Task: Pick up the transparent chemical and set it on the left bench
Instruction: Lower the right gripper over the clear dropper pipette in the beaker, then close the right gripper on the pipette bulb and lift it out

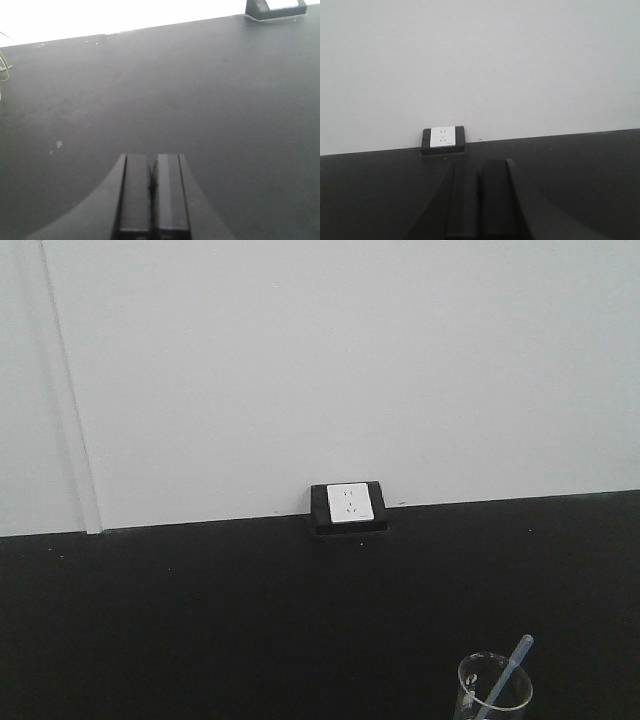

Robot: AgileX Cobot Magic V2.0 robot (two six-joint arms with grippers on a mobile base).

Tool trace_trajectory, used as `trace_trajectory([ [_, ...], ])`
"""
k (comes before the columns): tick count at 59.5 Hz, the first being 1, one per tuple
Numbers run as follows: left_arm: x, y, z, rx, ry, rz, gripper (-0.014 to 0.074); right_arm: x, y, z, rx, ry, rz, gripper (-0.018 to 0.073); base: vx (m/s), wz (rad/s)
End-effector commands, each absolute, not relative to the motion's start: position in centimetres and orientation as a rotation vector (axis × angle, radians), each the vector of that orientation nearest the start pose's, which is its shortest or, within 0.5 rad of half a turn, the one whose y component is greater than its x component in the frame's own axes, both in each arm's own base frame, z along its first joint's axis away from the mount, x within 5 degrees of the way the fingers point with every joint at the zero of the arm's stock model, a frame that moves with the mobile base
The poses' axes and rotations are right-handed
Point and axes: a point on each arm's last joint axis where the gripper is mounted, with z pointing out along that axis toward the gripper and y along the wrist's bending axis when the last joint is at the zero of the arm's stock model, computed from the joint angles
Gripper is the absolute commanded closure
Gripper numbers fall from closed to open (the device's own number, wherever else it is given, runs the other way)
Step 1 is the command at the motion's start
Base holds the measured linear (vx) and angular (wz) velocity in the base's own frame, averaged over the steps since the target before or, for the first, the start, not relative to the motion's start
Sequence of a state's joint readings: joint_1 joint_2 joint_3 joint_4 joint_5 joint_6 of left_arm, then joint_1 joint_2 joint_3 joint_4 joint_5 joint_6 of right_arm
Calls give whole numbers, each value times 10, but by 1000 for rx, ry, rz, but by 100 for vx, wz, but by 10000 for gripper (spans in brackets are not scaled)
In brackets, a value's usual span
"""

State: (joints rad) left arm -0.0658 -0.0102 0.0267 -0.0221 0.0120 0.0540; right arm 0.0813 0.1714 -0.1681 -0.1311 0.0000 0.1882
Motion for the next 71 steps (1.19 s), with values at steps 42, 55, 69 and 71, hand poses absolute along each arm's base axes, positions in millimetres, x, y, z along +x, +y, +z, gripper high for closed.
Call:
trace_trajectory([
  [42,55,-4,206,64,1429,-35,600,217,24,232,-32,1679,207,214,0,0],
  [55,55,-4,206,64,1429,-35,600,238,29,222,-37,1467,271,40,0,0],
  [69,55,-4,206,64,1429,-35,600,275,31,200,15,1574,308,46,0,0],
  [71,55,-4,206,64,1429,-35,600,282,32,199,16,1582,307,46,0,0],
])
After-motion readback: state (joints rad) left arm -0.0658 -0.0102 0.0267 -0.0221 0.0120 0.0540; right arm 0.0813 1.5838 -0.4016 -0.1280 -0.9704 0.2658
